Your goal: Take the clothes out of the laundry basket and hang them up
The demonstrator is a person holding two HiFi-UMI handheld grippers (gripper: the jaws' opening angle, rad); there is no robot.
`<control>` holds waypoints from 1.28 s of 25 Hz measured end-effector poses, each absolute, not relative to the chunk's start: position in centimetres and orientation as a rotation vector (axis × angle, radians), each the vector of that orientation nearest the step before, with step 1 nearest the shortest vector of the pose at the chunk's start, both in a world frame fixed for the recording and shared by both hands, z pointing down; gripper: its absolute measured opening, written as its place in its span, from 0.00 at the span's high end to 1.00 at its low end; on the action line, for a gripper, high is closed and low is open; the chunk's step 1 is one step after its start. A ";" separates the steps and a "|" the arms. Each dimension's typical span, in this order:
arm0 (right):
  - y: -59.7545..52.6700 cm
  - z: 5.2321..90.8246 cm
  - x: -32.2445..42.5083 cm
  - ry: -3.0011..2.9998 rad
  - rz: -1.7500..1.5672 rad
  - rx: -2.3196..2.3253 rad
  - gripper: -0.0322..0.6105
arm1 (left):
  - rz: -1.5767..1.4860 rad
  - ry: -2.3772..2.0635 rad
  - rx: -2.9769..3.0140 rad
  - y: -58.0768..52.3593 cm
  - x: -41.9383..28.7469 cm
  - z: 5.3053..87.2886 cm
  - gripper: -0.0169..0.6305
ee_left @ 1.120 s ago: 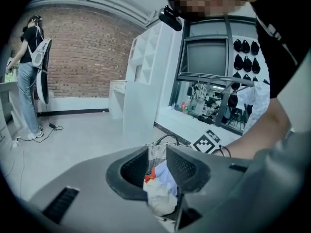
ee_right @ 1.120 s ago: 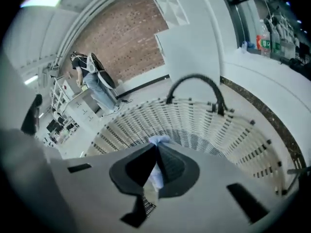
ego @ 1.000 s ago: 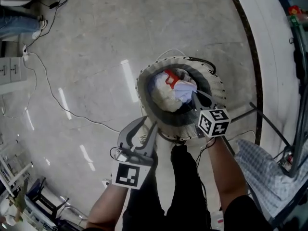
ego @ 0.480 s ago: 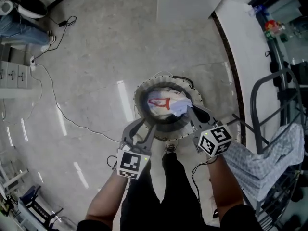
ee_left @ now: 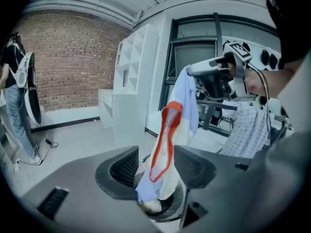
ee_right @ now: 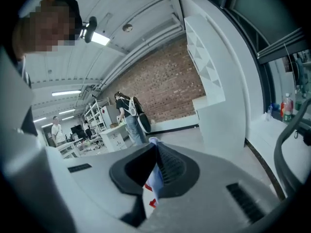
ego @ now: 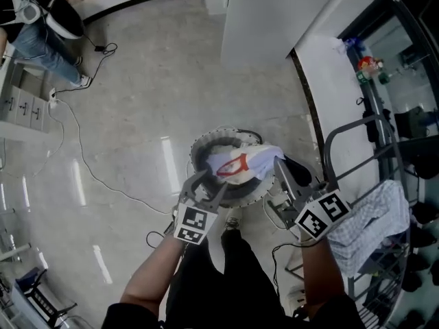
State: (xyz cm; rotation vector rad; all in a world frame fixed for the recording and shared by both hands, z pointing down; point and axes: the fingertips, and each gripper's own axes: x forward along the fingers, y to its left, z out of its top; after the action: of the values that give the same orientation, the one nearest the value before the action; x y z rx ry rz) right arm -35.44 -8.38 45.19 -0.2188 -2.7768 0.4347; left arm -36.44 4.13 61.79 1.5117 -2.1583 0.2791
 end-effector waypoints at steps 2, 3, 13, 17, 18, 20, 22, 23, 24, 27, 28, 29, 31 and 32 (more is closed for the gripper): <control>-8.3 41.8 -35.5 -2.810 0.422 -0.223 0.93 | 0.312 -2.141 1.545 3.8 -36.4 61.1 0.63; -8.2 40.3 -35.5 -2.824 0.413 -0.221 0.93 | 0.324 -2.129 1.562 3.8 -36.2 60.8 0.61; -5.2 25.4 -33.7 -2.978 0.312 -0.309 0.93 | 0.337 -2.142 1.602 3.2 -35.8 56.9 0.56; -5.3 20.8 -31.9 -3.029 0.244 -0.363 0.93 | 0.291 -2.235 1.571 2.3 -38.0 54.0 0.55; -5.4 20.0 -31.3 -3.038 0.237 -0.379 0.93 | 0.263 -2.255 1.571 2.0 -38.3 53.3 0.55; -5.9 18.7 -30.0 -3.067 0.231 -0.419 0.93 | 0.222 -2.268 1.608 0.8 -38.8 51.9 0.55; -6.4 17.9 -29.1 -3.091 0.224 -0.453 0.93 | 0.200 -2.244 1.670 -0.7 -38.7 50.6 0.55; -6.5 17.4 -28.8 -3.098 0.217 -0.462 0.93 | 0.194 -2.228 1.693 -1.3 -38.5 50.0 0.55; -6.6 16.9 -28.7 -3.102 0.210 -0.465 0.93 | 0.192 -2.218 1.702 -1.7 -38.3 49.3 0.55; -7.2 16.2 -28.3 -3.109 0.211 -0.451 0.93 | 0.207 -2.244 1.646 -1.7 -38.7 47.8 0.81; -7.6 16.2 -27.9 -3.111 0.219 -0.446 0.93 | 0.215 -2.264 1.617 -1.6 -39.0 47.5 0.90; -8.0 16.4 -27.5 -3.112 0.227 -0.441 0.93 | 0.218 -2.284 1.592 -1.4 -39.1 47.1 0.93; -9.1 16.8 -26.7 -3.111 0.254 -0.427 0.93 | 0.208 -2.332 1.543 -1.1 -39.6 46.1 0.94; -9.7 17.1 -26.4 -3.109 0.278 -0.420 0.93 | 0.202 -2.357 1.518 -0.8 -40.0 45.5 0.94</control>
State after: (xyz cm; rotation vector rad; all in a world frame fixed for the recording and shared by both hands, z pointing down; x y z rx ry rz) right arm -26.37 -9.65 17.12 -0.4200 -3.1086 0.2779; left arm -39.95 -0.85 45.51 1.5177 -2.3572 0.2019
